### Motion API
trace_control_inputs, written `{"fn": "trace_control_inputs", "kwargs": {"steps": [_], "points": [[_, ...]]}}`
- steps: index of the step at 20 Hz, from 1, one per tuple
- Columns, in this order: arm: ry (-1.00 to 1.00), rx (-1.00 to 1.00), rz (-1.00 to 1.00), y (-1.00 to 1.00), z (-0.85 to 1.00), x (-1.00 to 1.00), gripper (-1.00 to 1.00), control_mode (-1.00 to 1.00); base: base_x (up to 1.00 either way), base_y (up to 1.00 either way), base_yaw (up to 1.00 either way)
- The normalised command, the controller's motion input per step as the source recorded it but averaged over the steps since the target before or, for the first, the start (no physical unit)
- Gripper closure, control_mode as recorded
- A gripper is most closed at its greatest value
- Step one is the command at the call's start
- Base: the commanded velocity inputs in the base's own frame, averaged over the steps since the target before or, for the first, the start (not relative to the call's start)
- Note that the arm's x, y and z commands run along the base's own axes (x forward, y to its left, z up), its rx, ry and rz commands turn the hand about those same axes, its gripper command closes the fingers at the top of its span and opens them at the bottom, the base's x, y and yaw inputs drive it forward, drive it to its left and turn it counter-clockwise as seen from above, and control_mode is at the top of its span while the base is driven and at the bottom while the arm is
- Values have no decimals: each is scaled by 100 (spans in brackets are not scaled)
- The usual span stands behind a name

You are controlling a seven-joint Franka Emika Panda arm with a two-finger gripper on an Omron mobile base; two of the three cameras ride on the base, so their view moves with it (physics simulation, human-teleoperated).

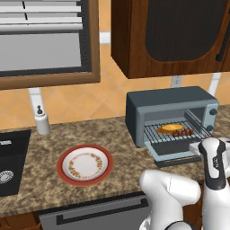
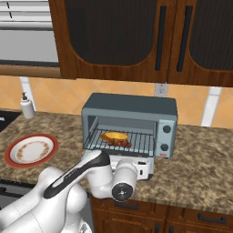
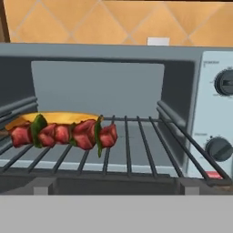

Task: Pick up the kebab skewer and baguette bread, and place them inside the toaster oven. Close the toaster oven door and start by setting the timer.

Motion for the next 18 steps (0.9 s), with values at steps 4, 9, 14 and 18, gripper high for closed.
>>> {"fn": "trace_control_inputs", "kwargs": {"steps": [4, 9, 14, 18], "points": [[0, 0, -6, 14, 0, 9, -100, -100, 0, 0, 0], [0, 0, -2, 10, 0, 9, -100, -100, 0, 0, 0], [0, 0, 0, 7, 0, 7, -100, -100, 0, 0, 0], [0, 0, 0, 11, -9, 4, -100, -100, 0, 0, 0]]}}
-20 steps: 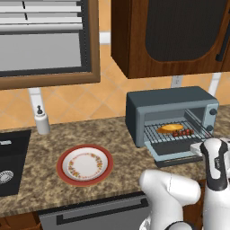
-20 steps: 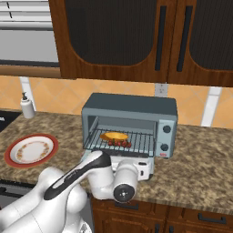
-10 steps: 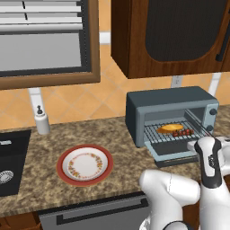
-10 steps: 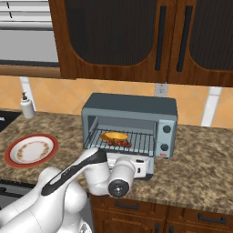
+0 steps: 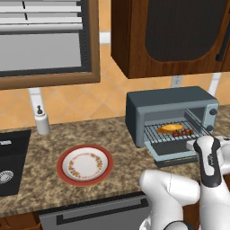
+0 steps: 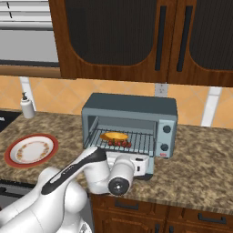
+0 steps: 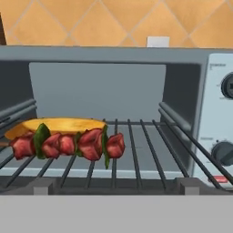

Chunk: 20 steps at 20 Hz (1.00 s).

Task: Pick up the kebab skewer and baguette bread, and place them inside the toaster oven. Close the toaster oven door and start by setting the timer.

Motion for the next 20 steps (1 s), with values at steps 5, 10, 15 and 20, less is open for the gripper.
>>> {"fn": "trace_control_inputs", "kwargs": {"steps": [5, 10, 15, 20], "points": [[0, 0, 0, 4, -16, 0, -100, -100, 0, 0, 0], [0, 0, 0, 0, 0, 27, -100, -100, 0, 0, 0], [0, 0, 0, 0, -1, 23, -100, -100, 0, 0, 0], [0, 0, 0, 0, -16, 2, -100, -100, 0, 0, 0]]}}
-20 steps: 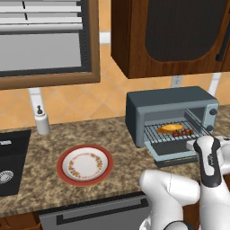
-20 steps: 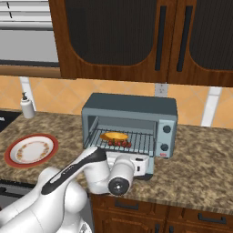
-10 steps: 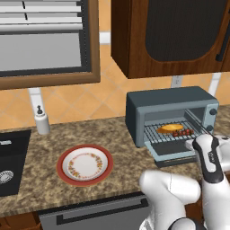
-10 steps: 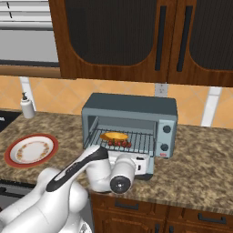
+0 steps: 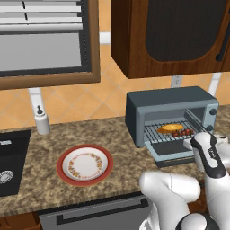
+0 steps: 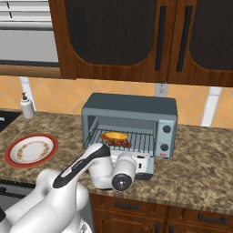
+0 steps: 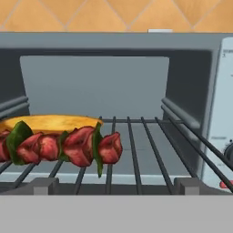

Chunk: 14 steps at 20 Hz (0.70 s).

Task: Pick up the kebab skewer and baguette bread, and place them inside the toaster oven. Close the toaster oven door and start by setting the timer.

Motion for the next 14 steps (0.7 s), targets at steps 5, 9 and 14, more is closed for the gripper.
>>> {"fn": "trace_control_inputs", "kwargs": {"steps": [5, 9, 14], "points": [[-4, 0, 0, 0, -1, -2, -100, -100, 0, 0, 0], [-16, 0, 0, 0, 7, -10, -100, -100, 0, 0, 0], [0, 0, -1, 4, -2, -44, -100, -100, 0, 0, 0]]}}
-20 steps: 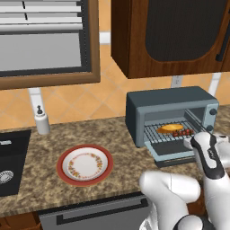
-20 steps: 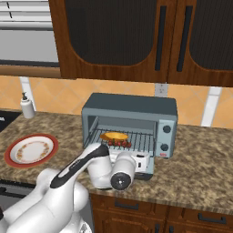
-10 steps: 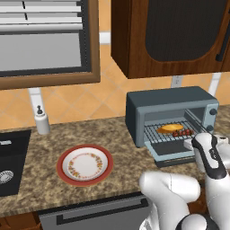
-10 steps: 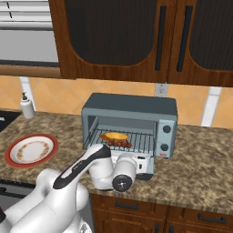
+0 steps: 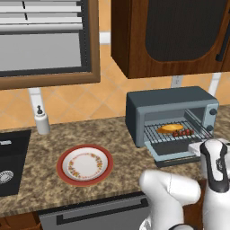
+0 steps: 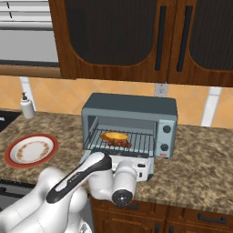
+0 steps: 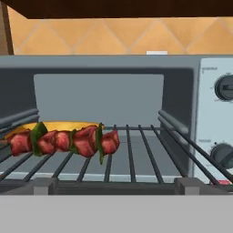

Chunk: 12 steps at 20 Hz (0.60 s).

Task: Pick up the kebab skewer and baguette bread, and place them inside the toaster oven. Close the toaster oven door and start by setting the timer.

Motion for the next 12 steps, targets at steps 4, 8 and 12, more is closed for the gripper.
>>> {"fn": "trace_control_inputs", "kwargs": {"steps": [4, 8, 12], "points": [[0, 0, -1, 8, -8, -43, -100, -100, 0, 0, 0], [0, 0, 0, 7, 0, 2, -100, -100, 0, 0, 0], [1, 0, 0, 12, -1, 15, -100, -100, 0, 0, 0]]}}
